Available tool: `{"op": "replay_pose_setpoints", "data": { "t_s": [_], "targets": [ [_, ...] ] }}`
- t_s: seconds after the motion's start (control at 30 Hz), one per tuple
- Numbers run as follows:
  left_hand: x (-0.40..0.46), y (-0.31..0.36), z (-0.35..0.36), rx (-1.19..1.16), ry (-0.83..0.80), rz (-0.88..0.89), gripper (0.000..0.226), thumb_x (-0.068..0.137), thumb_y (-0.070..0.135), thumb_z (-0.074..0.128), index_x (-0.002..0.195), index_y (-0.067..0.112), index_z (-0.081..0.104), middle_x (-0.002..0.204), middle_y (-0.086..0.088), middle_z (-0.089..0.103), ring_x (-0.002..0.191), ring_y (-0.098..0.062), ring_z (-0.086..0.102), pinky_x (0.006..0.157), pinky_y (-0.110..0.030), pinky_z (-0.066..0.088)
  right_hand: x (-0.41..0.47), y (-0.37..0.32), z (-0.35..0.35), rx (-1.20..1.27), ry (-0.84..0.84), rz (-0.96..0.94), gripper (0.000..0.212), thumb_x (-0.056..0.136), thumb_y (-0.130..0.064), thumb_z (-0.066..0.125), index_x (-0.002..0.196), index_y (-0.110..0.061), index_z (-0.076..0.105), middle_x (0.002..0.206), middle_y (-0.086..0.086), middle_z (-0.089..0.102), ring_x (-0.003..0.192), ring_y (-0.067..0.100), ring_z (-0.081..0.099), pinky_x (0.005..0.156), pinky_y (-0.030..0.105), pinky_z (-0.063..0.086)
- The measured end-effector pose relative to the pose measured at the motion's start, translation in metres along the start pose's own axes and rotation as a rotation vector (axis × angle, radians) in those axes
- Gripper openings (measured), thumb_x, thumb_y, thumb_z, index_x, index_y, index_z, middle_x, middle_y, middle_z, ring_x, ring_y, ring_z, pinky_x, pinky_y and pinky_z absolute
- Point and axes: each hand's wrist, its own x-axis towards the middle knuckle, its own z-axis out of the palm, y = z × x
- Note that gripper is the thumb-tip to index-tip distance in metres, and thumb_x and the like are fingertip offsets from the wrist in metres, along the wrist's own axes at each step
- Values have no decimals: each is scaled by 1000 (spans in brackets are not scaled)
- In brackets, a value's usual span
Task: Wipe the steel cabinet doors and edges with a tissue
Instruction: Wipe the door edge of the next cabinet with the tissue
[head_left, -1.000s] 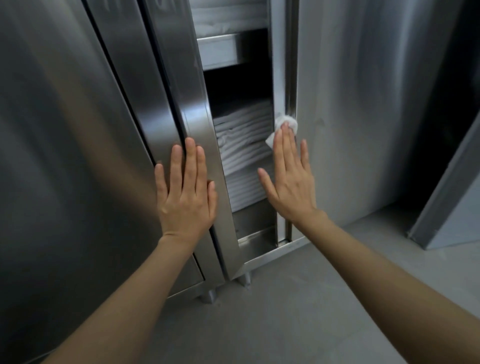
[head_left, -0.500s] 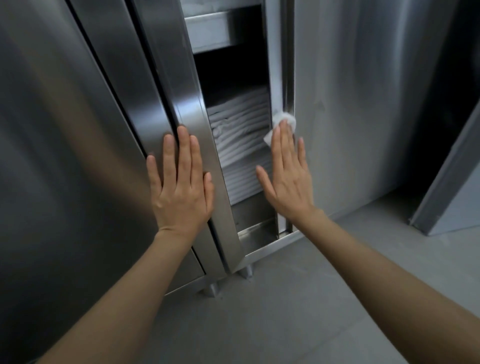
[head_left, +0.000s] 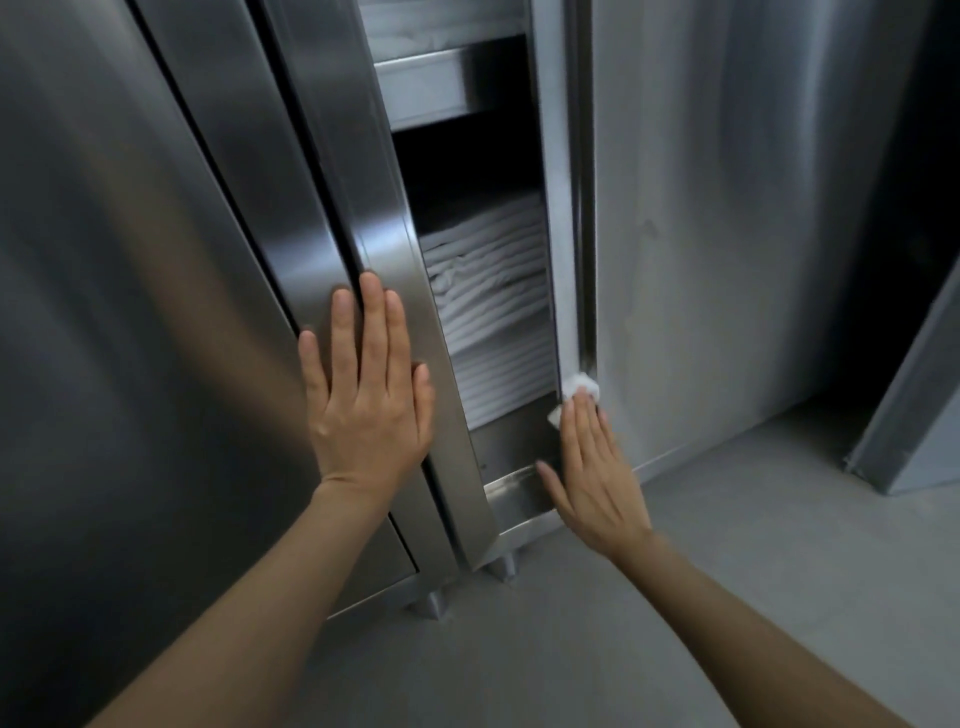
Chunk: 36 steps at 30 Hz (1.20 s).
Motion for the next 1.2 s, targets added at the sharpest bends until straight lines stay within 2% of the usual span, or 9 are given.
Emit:
{"op": "replay_pose_setpoints", "data": {
  "t_s": [0.07,0.13,0.37,0.47,0.67,0.8,0.97,1.1,1.2],
  "targets": [
    [0,1,-1,-13,0,-1,65,104,31,28,157,4,1,161,-14,12,151,-23,-14,123,-45,-7,42,-1,-16,21,114,-8,71,104,-40,34,153,4,8,159,20,11,151,29,11,125,40,11],
    [1,0,-1,-21,-5,-5,65,104,31,28,157,5,0,161,-15,11,151,-23,-15,123,-45,-7,48,-2,-19,22,130,-1,71,104,-41,33,153,5,9,160,21,10,152,29,8,125,41,10],
    [1,0,-2,3,-13,6,67,104,32,28,156,5,-4,160,-15,10,150,-23,-20,122,-44,-10,-74,0,30,-51,-193,21,77,104,-53,24,153,4,9,160,22,14,147,35,28,123,39,13],
    [1,1,-2,6,-16,1,65,104,32,27,156,4,-2,160,-15,10,150,-23,-19,122,-44,-9,-39,-3,17,-22,-98,18,76,104,-51,27,153,5,9,160,23,13,149,34,21,124,38,10],
    [0,0,-3,-25,-19,-4,66,104,31,30,157,4,1,161,-15,9,151,-24,-15,122,-46,-7,112,-6,-60,53,225,-28,71,106,-47,27,153,5,14,160,18,11,150,24,10,124,35,-2],
    [-1,0,-1,-13,-12,4,65,104,32,31,157,3,6,165,-11,-11,152,-25,-10,123,-47,-4,97,-5,-55,23,202,-32,64,107,-41,26,153,2,13,160,15,13,151,23,11,124,36,-1],
    [0,0,0,-19,-7,4,65,104,32,30,157,3,7,165,-10,-13,152,-25,-9,123,-46,-5,48,7,-39,-43,49,-79,57,108,-36,17,155,-4,12,162,16,20,151,27,18,125,37,1],
    [0,0,1,-15,-1,-6,65,104,31,33,157,3,10,165,-10,-10,153,-25,-7,123,-47,-3,116,3,-79,43,198,-113,54,107,-29,25,153,-1,18,160,16,21,149,27,22,125,35,0],
    [0,-1,1,-18,-1,-8,65,103,31,35,157,3,13,166,-11,-7,153,-26,-4,123,-47,-1,145,4,-101,95,325,-156,46,109,-23,30,148,2,38,154,19,38,144,29,35,123,35,16]
  ]
}}
